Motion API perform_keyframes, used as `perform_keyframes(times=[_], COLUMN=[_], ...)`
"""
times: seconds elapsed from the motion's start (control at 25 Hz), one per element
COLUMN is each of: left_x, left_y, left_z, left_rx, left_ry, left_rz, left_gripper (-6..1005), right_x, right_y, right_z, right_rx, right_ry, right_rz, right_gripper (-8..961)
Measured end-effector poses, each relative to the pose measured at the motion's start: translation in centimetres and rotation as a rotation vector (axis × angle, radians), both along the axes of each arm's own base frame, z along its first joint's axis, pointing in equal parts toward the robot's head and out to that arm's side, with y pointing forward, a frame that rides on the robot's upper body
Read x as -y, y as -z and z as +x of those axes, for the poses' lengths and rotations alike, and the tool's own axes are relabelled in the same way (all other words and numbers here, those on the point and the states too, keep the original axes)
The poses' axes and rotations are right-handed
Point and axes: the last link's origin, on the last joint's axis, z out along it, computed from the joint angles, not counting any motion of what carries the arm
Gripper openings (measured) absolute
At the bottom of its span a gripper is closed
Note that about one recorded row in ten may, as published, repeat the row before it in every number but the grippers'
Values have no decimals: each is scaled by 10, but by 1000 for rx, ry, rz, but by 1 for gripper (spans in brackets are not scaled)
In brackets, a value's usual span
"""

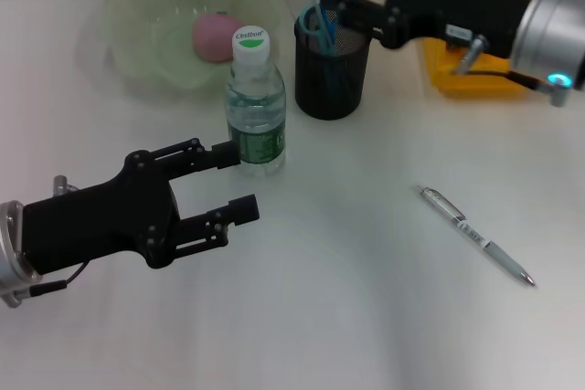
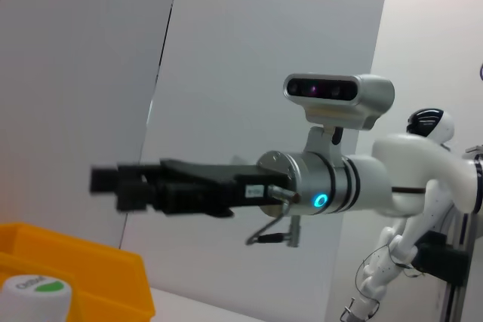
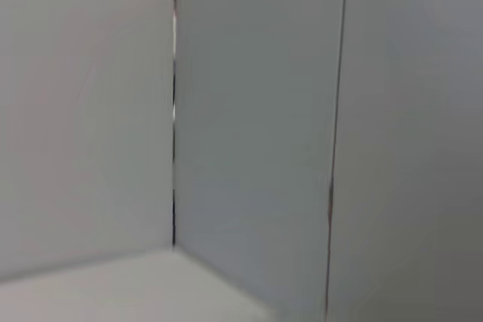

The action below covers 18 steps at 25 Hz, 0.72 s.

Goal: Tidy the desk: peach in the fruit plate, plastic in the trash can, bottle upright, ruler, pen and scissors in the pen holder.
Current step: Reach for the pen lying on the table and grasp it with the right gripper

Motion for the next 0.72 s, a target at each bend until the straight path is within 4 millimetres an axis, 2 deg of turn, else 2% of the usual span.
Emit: perform_keyframes(times=[0.32,0.4,0.52,0.72], left_x=[-3,-3,-4,-5], left_y=[-1,-2,-3,-3], left_z=[2,2,1,4], left_rx=[-4,-4,-2,-7], left_ry=[10,9,7,22], left_rz=[5,7,13,13], left_gripper=[682,682,681,682], right_x=[13,15,21,23], right_y=[-23,-26,-45,-61], right_z=[8,8,11,12], right_rx=[180,199,258,361], right_ry=[148,161,216,303], right_rz=[-260,-283,-341,-377], right_gripper=[553,553,554,555])
